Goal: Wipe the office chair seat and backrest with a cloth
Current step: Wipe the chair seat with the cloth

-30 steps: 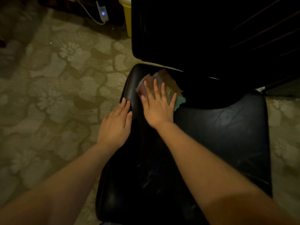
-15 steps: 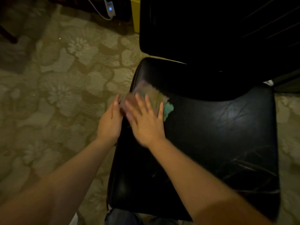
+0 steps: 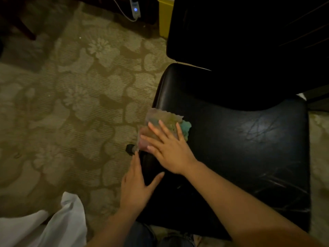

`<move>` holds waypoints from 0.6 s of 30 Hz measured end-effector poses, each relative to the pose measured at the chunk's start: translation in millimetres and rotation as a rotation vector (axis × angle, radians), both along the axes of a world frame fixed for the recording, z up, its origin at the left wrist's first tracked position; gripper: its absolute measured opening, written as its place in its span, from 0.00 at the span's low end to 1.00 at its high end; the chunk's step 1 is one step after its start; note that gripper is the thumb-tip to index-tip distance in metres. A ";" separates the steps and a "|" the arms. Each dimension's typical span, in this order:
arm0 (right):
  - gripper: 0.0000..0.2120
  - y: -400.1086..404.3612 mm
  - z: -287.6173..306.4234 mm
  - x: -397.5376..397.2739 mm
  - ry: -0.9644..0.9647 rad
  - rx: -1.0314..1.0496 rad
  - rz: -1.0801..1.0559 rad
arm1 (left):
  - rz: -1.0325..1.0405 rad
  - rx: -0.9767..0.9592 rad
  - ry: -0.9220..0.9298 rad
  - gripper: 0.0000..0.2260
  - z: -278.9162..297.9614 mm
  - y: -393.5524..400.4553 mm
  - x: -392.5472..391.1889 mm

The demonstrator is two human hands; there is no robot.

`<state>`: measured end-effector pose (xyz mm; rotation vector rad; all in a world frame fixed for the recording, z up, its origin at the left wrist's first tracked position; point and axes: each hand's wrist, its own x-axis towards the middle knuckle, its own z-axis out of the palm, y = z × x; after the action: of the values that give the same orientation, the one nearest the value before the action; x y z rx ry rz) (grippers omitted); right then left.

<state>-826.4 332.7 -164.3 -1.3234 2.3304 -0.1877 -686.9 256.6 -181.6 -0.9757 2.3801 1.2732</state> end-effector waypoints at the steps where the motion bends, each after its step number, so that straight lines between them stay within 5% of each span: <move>1: 0.25 0.9 0.0 -11.2 0.007 0.014 0.048 | -0.004 0.001 -0.025 0.49 -3.3 -0.4 2.0; 6: 0.21 -22.1 -1.3 -46.1 0.023 0.077 -0.189 | -0.023 -0.035 -0.070 0.52 -3.3 -3.5 1.3; 11: 0.25 -3.0 -0.9 -7.7 -0.030 0.039 0.253 | -0.200 -0.033 -0.209 0.67 -4.1 -13.4 4.4; 16: 0.21 -24.0 -6.6 -21.9 -0.038 0.039 -0.198 | -0.232 0.035 -0.246 0.70 1.4 -13.8 1.7; 18: 0.23 -0.3 -2.2 16.6 -0.047 -0.050 0.039 | -0.319 0.065 -0.327 0.71 5.6 -19.4 -0.2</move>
<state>-809.9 332.4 -166.5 -1.3727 2.2727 -0.2629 -687.1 237.2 -176.0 -0.6871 2.1212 0.9824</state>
